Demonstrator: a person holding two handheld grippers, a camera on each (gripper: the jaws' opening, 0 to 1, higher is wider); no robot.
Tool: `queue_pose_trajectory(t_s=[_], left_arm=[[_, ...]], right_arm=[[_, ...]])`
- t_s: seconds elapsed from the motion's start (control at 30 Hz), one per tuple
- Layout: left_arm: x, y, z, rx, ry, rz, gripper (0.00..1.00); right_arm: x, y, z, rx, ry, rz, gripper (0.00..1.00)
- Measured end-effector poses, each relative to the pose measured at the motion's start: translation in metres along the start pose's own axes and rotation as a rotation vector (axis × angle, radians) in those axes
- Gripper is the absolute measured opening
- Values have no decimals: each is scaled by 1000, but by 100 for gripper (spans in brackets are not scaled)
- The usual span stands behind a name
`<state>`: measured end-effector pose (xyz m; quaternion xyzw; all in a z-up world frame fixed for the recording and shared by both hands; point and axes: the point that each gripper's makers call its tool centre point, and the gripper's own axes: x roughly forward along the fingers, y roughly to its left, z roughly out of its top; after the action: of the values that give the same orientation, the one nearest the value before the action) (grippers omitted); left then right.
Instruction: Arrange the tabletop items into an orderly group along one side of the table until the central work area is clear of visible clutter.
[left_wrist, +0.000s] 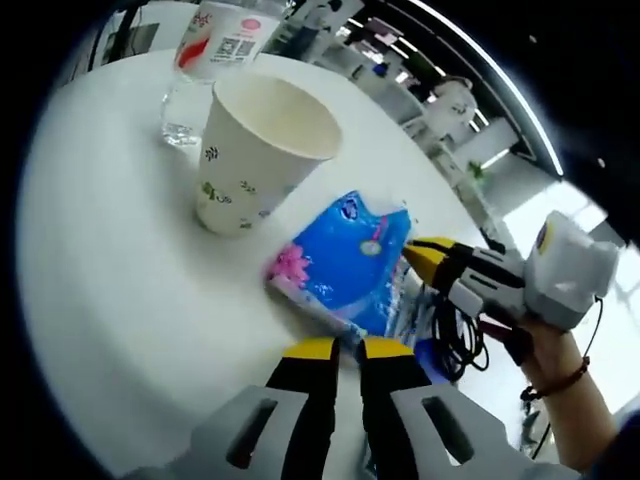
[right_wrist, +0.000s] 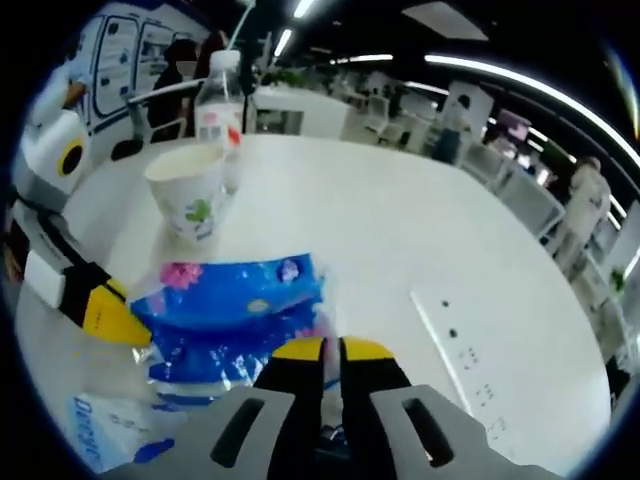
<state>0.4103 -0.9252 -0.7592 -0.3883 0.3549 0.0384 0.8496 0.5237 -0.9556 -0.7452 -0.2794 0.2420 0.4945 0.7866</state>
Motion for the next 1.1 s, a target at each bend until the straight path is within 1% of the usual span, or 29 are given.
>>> queue_pose_trajectory(t_s=[0.1,0.2,0.3,0.37,0.43,0.67,0.9,1.1], left_arm=[[-1,0,1,4,0,-3,2],[-3,1,2,-5,9,2,2],[-4,0,5,-8,6,-2,1],[-6,-1,8,3,-1,-4,1],[-7,-2,9,18,4,-10,1],[-15,0,20,31,-7,-8,1],[-23,-2,28,33,-11,-23,1],[-30,-8,30,52,-11,-46,1]], right_arm=[[-2,0,0,1,3,2,0],[-5,-1,3,23,-6,7,0],[-8,0,6,24,-9,7,0],[-10,1,8,26,-15,10,0],[-14,0,10,26,-18,7,0],[-29,-1,13,54,-27,10,0],[-49,1,14,91,-25,12,0],[-69,4,17,125,-27,12,0]])
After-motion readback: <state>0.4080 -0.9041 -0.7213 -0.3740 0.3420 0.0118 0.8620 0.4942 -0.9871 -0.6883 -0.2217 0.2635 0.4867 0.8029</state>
